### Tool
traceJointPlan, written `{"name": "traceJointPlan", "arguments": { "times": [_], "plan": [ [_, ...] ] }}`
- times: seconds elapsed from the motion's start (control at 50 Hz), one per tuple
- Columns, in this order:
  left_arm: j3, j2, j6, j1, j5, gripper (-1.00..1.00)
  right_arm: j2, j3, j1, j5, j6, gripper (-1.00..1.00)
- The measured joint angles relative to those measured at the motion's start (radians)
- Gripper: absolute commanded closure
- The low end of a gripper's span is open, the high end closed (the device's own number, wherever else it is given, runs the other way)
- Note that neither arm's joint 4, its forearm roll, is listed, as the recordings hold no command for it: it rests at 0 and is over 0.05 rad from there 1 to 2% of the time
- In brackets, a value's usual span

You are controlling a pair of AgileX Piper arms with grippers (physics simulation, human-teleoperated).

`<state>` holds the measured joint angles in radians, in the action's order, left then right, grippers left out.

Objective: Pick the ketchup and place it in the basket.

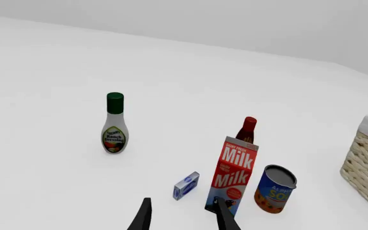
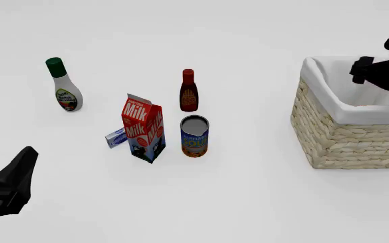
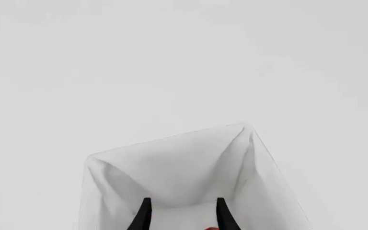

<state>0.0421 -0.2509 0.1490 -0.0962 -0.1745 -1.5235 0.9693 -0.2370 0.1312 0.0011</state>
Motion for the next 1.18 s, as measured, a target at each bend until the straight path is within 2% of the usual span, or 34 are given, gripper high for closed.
{"name": "traceJointPlan", "arguments": {
  "times": [0.32,0.62,0.94,1.18],
  "plan": [
    [0.002,0.021,0.005,0.001,0.018,-1.0,0.157,-0.046,0.046,-0.05,-0.013,-1.0],
    [0.003,0.047,0.011,0.003,0.038,-1.0,0.327,-0.136,0.086,-0.076,-0.065,-1.0],
    [0.006,0.058,0.013,0.012,0.047,-1.0,0.541,-0.211,0.132,-0.151,-0.12,-1.0],
    [0.007,0.041,0.016,0.027,0.034,-1.0,0.708,-0.294,0.168,-0.155,-0.126,-1.0]
  ]
}}
